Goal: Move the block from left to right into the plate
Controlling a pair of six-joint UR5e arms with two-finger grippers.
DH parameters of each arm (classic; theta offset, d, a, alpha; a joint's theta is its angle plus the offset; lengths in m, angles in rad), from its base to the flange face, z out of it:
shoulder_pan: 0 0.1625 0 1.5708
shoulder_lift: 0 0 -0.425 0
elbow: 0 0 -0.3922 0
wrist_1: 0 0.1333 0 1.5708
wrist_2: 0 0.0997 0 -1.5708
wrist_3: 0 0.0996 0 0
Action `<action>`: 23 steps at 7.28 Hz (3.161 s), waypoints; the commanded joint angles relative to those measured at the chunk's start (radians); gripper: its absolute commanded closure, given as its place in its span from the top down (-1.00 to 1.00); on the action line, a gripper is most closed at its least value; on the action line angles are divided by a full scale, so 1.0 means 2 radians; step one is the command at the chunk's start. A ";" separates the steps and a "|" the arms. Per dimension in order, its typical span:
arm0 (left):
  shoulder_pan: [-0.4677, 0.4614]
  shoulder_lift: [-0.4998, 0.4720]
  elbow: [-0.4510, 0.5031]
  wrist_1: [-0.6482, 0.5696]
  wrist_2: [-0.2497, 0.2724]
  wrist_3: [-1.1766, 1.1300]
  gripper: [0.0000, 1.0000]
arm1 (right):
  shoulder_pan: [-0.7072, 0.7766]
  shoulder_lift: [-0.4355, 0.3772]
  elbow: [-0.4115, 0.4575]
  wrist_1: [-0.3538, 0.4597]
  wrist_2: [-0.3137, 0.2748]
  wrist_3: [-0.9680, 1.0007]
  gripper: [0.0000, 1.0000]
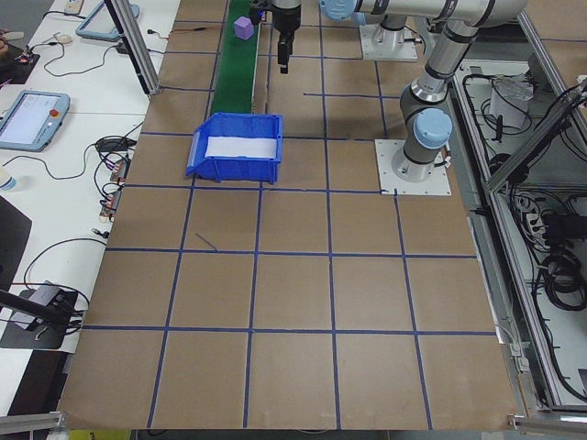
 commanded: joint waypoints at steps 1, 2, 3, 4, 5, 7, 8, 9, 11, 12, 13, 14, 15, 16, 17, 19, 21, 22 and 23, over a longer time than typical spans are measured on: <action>0.001 0.000 0.000 -0.002 0.001 0.000 1.00 | 0.100 -0.020 -0.012 0.021 0.036 0.024 1.00; 0.001 0.000 0.000 -0.002 0.001 0.000 1.00 | 0.143 -0.016 -0.026 0.021 0.082 0.025 1.00; 0.001 0.000 -0.001 -0.002 0.001 0.000 1.00 | 0.194 0.003 -0.053 0.021 0.117 0.035 1.00; 0.002 0.000 -0.003 -0.002 -0.001 0.000 1.00 | 0.235 0.026 -0.078 0.021 0.121 0.060 0.99; 0.002 0.000 -0.008 -0.001 -0.001 0.000 1.00 | 0.270 0.037 -0.090 0.020 0.132 0.127 0.99; 0.002 0.000 -0.009 0.000 -0.001 0.000 1.00 | 0.313 0.063 -0.093 0.018 0.178 0.219 0.99; 0.002 0.000 -0.009 0.000 -0.001 0.000 1.00 | 0.334 0.076 -0.094 0.017 0.205 0.269 0.99; 0.002 0.000 -0.009 0.001 -0.001 0.000 1.00 | 0.352 0.084 -0.100 0.011 0.224 0.325 0.99; 0.004 0.000 -0.009 0.001 -0.001 0.001 1.00 | 0.369 0.114 -0.126 0.006 0.219 0.366 0.95; 0.004 0.000 -0.009 0.002 -0.001 0.001 1.00 | 0.373 0.128 -0.142 0.006 0.219 0.371 0.95; 0.004 0.000 -0.009 0.002 -0.001 0.001 1.00 | 0.382 0.134 -0.157 0.006 0.223 0.413 0.95; 0.004 0.000 -0.009 0.002 -0.001 0.001 1.00 | 0.391 0.137 -0.165 0.005 0.223 0.415 0.95; 0.004 0.000 -0.009 0.002 -0.001 0.001 1.00 | 0.392 0.152 -0.175 -0.010 0.223 0.416 0.96; 0.004 0.000 -0.009 0.002 -0.001 0.001 1.00 | 0.392 0.168 -0.186 -0.012 0.224 0.416 0.96; 0.004 0.000 -0.009 0.002 -0.001 0.001 1.00 | 0.393 0.170 -0.189 -0.012 0.224 0.416 0.96; 0.004 0.000 -0.009 0.002 -0.001 0.001 1.00 | 0.394 0.175 -0.196 -0.012 0.225 0.416 0.96; 0.004 0.000 -0.009 0.002 -0.001 0.001 1.00 | 0.394 0.176 -0.192 -0.022 0.224 0.416 0.94; 0.004 0.000 -0.009 0.002 -0.001 0.001 1.00 | 0.394 0.175 -0.182 -0.023 0.222 0.413 0.81; 0.004 0.000 -0.009 0.001 -0.001 0.001 1.00 | 0.393 0.173 -0.166 -0.024 0.218 0.408 0.72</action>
